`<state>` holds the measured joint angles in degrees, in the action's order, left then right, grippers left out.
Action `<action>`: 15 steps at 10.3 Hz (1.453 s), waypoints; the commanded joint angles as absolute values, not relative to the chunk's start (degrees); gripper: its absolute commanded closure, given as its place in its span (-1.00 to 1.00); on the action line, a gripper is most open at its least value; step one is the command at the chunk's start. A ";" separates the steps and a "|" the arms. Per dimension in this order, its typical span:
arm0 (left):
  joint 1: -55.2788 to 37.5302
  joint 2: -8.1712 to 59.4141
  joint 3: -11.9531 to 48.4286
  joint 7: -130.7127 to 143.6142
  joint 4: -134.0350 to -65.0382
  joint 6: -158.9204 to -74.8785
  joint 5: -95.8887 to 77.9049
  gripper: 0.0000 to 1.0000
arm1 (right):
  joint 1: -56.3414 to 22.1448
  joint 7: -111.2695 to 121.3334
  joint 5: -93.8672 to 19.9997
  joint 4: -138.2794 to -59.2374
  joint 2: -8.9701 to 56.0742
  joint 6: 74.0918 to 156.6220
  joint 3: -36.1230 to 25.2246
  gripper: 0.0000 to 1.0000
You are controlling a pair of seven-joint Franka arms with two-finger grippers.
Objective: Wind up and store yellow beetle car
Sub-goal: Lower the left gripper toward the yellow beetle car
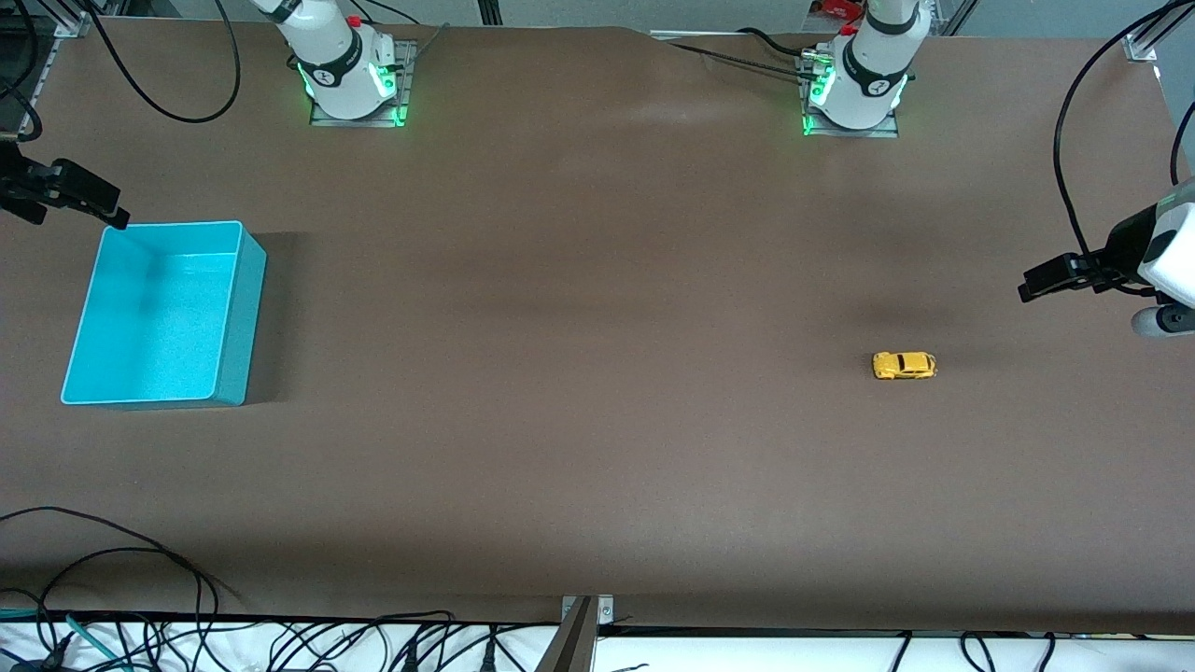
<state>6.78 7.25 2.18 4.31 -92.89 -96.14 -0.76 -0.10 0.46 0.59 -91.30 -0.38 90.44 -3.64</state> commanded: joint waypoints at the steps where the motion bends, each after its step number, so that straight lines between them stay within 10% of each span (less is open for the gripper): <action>1: 6.42 5.80 1.41 2.90 -94.22 -96.94 -1.67 -1.00 | 0.09 0.09 0.62 -90.88 -0.79 89.74 -3.43 -1.00; 15: 6.15 5.80 1.49 3.43 -93.87 -96.68 -1.23 -1.00 | 0.09 0.18 0.62 -90.88 -0.70 89.74 -3.52 -1.00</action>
<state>6.63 7.13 2.18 4.30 -92.89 -96.45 -0.76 -0.10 0.46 0.59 -91.30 -0.38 90.44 -3.64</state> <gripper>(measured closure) 0.000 0.000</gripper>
